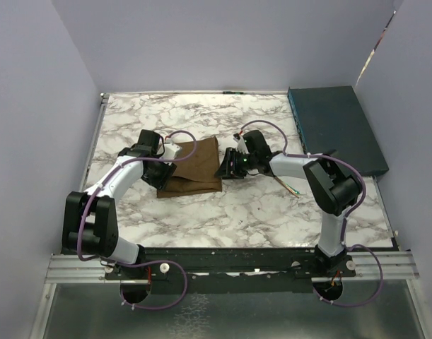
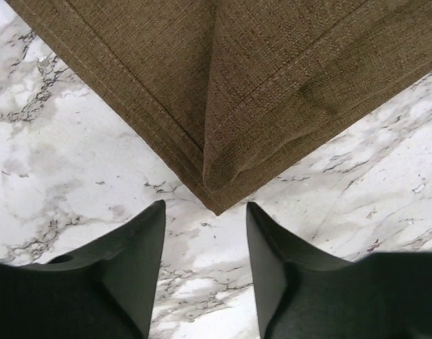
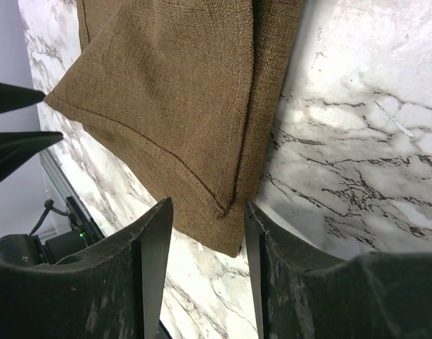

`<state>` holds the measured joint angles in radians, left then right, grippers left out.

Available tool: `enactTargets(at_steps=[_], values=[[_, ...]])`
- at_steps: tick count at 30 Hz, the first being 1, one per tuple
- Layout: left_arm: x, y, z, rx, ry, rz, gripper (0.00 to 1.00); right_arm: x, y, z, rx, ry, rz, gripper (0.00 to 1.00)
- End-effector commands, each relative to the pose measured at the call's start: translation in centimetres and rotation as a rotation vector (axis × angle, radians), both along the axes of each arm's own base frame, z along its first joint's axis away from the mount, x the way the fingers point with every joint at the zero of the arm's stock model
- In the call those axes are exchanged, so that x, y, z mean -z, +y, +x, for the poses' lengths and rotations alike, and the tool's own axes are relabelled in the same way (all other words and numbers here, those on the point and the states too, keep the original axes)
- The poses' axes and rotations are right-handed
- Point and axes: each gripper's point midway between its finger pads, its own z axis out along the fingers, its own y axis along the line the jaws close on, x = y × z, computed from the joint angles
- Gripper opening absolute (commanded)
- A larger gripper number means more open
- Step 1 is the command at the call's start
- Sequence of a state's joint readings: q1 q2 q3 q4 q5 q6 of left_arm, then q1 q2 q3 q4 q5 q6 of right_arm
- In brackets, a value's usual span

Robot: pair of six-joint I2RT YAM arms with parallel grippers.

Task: Fold the napkin into a case and place the utensils inside
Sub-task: Fold the napkin at the center of the board.

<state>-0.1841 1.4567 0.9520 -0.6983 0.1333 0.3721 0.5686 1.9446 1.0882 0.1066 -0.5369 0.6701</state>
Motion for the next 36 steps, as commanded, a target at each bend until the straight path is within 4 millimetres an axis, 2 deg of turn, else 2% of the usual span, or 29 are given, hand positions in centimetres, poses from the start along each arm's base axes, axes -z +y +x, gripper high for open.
enactTargets(at_steps=[1, 6, 12, 19, 25, 31, 36], values=[[-0.9, -1.1, -0.1, 0.028, 0.007, -0.068, 0.54, -1.5, -0.4, -0.3, -0.005, -0.039, -0.014, 0.49], [1.0, -1.3, 0.0, 0.019, 0.054, -0.073, 0.54, -1.6, -1.2, -1.0, -0.009, -0.059, -0.031, 0.45], [1.8, -1.3, 0.4, 0.003, 0.051, -0.071, 0.44, -1.2, -1.8, -2.0, -0.001, -0.050, -0.030, 0.43], [1.6, -1.4, 0.9, -0.017, 0.029, -0.090, 0.20, -1.2, -1.9, -2.4, 0.003, -0.049, -0.017, 0.39], [2.1, -1.5, 0.7, -0.019, 0.047, -0.093, 0.20, -1.2, -2.2, -2.4, 0.013, -0.054, -0.025, 0.38], [1.7, -0.8, 0.8, -0.035, 0.066, -0.053, 0.05, -1.1, -2.5, -2.3, 0.024, -0.058, -0.043, 0.38], [0.3, 0.5, 0.3, -0.031, 0.085, 0.024, 0.01, -0.6, -2.7, -1.6, 0.032, -0.058, -0.052, 0.38]])
